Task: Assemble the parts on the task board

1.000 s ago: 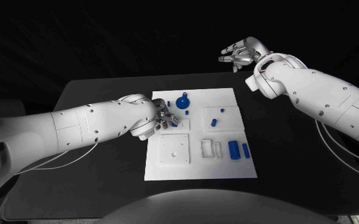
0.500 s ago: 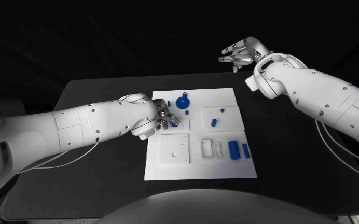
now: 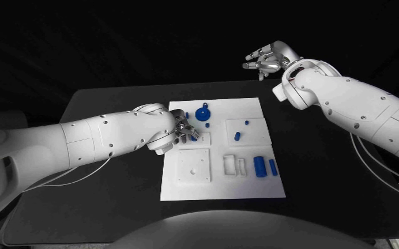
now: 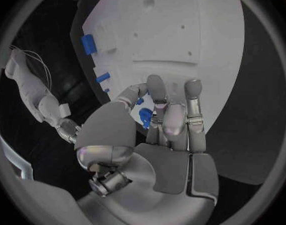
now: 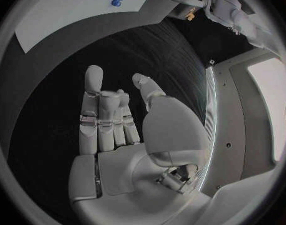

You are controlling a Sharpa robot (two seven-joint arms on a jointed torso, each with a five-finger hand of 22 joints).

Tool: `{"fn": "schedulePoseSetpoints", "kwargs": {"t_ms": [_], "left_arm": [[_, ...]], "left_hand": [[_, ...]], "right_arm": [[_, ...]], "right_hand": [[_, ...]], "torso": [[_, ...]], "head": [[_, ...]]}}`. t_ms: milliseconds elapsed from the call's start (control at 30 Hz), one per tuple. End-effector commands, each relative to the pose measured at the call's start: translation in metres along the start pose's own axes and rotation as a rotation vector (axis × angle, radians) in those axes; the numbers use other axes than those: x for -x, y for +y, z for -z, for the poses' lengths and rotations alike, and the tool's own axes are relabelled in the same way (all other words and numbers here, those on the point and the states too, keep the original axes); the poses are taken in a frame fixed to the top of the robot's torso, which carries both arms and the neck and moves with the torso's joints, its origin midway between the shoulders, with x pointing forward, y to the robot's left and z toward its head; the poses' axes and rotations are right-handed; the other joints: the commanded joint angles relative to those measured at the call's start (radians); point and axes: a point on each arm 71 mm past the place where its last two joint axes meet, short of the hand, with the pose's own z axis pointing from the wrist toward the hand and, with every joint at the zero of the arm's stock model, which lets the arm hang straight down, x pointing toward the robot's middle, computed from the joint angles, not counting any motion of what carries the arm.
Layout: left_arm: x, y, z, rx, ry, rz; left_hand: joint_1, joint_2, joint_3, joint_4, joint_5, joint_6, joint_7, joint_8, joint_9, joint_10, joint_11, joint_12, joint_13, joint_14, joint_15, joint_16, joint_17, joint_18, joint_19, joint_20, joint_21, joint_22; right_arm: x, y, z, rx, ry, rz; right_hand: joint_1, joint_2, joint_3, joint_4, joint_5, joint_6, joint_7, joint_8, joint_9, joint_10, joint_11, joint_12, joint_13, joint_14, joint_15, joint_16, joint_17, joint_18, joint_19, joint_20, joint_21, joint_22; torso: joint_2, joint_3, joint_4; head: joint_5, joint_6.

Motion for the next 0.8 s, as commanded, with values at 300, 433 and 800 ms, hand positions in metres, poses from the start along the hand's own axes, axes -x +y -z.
{"fn": "schedulePoseSetpoints", "kwargs": {"t_ms": [300,433,800], "left_arm": [[-0.0089,-0.0045,-0.0002,-0.007,0.057,-0.034],[-0.0086,-0.0047,-0.0004,-0.007,0.054,-0.032],[-0.0098,-0.0087,-0.0009,-0.015,0.050,-0.040]], "left_hand": [[0.004,0.013,0.075,-0.074,-0.011,0.183,-0.118,0.006,0.014,0.023,-0.033,0.010,-0.011,0.004,-0.004,0.008,0.006,0.013,-0.002,0.010,0.006,0.019],[0.001,0.018,0.073,-0.070,-0.021,0.183,-0.119,0.005,0.018,0.023,-0.033,0.012,-0.014,0.004,-0.003,0.008,0.005,0.014,-0.002,0.011,0.006,0.018],[0.004,0.022,0.067,-0.067,-0.050,0.185,-0.120,0.005,0.024,0.023,-0.033,0.015,-0.020,0.005,-0.003,0.009,0.006,0.015,-0.002,0.013,0.005,0.018]], "right_arm": [[-0.0012,0.0009,-0.0001,0.005,0.012,0.001],[-0.0014,0.0010,-0.0002,0.006,0.012,0.001],[-0.0019,0.0014,-0.0004,0.007,0.013,0.001]], "right_hand": [[-0.008,-0.003,0.004,0.002,0.005,0.006,-0.002,-0.003,-0.001,-0.009,-0.001,-0.002,-0.001,0.000,-0.006,-0.003,0.001,0.008,0.034,-0.001,0.001,-0.001],[-0.008,-0.003,0.004,0.002,0.005,0.006,-0.002,-0.003,-0.001,-0.009,-0.001,-0.002,-0.001,0.000,-0.006,-0.003,0.001,0.008,0.034,-0.001,0.001,-0.001],[-0.008,-0.004,0.006,0.001,0.010,0.006,-0.002,-0.003,-0.001,-0.009,-0.001,-0.003,-0.002,-0.001,-0.006,-0.004,0.000,0.008,0.034,-0.001,0.001,-0.002]], "torso": [[0.000,0.0001,0.0011],[0.000,-0.0001,0.0012],[0.000,0.0002,0.0006]], "head": [[-0.002,0.000],[-0.003,0.000],[-0.003,0.000]]}}
